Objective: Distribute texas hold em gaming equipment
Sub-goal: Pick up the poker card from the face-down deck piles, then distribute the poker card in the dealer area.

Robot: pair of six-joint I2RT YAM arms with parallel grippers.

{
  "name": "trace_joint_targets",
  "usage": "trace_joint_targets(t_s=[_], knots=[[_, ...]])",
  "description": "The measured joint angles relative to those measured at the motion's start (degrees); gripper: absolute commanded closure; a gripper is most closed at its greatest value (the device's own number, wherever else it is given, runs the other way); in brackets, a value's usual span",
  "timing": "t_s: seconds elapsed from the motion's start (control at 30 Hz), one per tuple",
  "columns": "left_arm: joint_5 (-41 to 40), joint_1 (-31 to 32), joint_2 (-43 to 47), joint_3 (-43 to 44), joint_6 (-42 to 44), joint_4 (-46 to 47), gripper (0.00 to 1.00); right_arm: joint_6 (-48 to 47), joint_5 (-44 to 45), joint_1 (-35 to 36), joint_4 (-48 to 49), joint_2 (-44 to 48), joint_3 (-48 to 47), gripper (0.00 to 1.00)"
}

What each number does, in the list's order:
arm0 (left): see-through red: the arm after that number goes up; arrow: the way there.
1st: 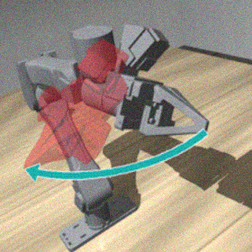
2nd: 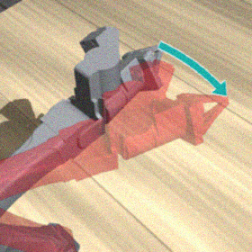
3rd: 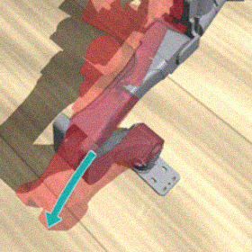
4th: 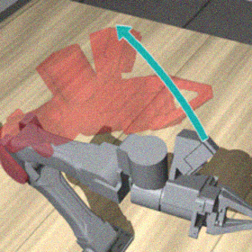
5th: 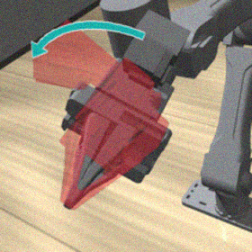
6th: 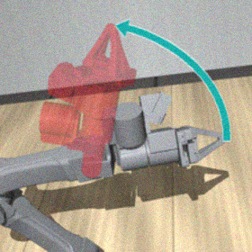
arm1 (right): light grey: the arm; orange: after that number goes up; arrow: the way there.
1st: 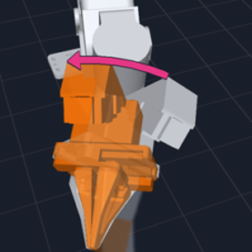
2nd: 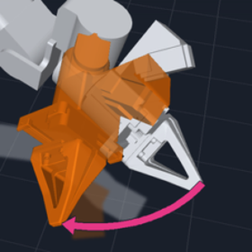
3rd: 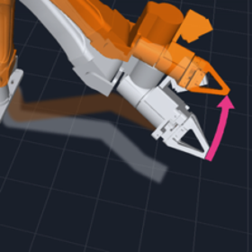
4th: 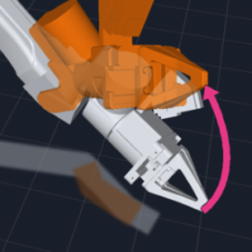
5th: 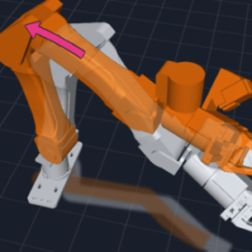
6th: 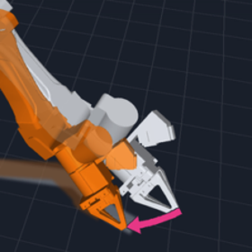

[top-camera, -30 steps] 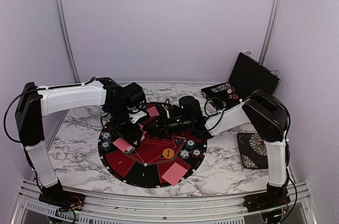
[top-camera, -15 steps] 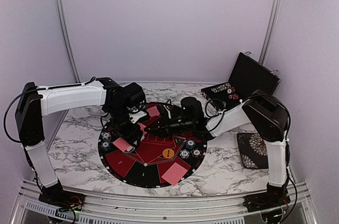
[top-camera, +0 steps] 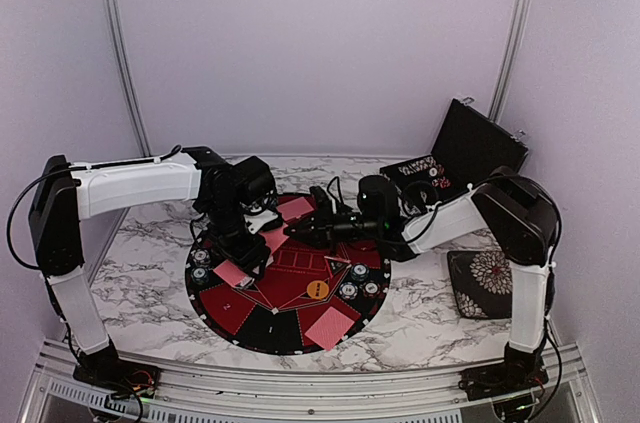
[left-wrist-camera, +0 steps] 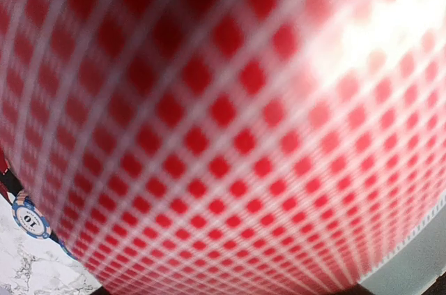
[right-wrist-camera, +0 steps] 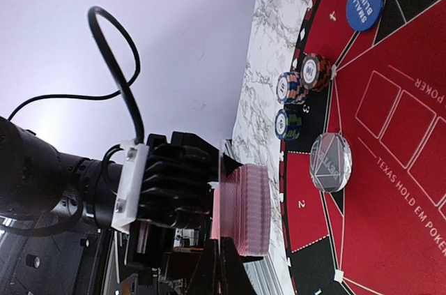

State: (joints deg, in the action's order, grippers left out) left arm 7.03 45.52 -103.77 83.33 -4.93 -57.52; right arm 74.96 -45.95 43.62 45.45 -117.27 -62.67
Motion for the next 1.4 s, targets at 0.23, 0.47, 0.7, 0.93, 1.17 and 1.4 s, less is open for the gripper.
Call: trace_joint_targets(t_s=[0.23, 0.47, 0.7, 0.93, 1.17, 1.4], knots=[[-0.09, -0.02, 0.00, -0.24, -0.04, 0.00, 0.53, 0.35, -0.28, -2.73, 1.64, 3.41, 3.56, 1.00], [-0.52, -0.74, 0.00, -0.87, -0.61, -0.07, 0.53, 0.50, -0.46, -4.57, 2.71, 5.51, 7.91, 1.00], [-1.49, -2.23, 0.00, -1.84, -1.64, -0.22, 0.53, 0.46, -0.44, -5.70, 3.23, 5.60, 10.73, 1.00], [-2.14, -4.04, 0.24, -1.95, -2.56, -0.76, 0.53, -0.76, -0.22, -5.03, 3.13, 5.29, 11.54, 1.00], [-2.60, -6.34, 0.61, -1.90, -3.08, -1.01, 0.53, -2.49, 0.09, 0.22, 0.85, 0.46, 7.58, 1.00], [-3.02, -8.70, 0.61, -1.57, -3.21, -1.07, 0.53, -4.04, 1.51, 6.51, -2.99, -4.72, -0.07, 1.00]])
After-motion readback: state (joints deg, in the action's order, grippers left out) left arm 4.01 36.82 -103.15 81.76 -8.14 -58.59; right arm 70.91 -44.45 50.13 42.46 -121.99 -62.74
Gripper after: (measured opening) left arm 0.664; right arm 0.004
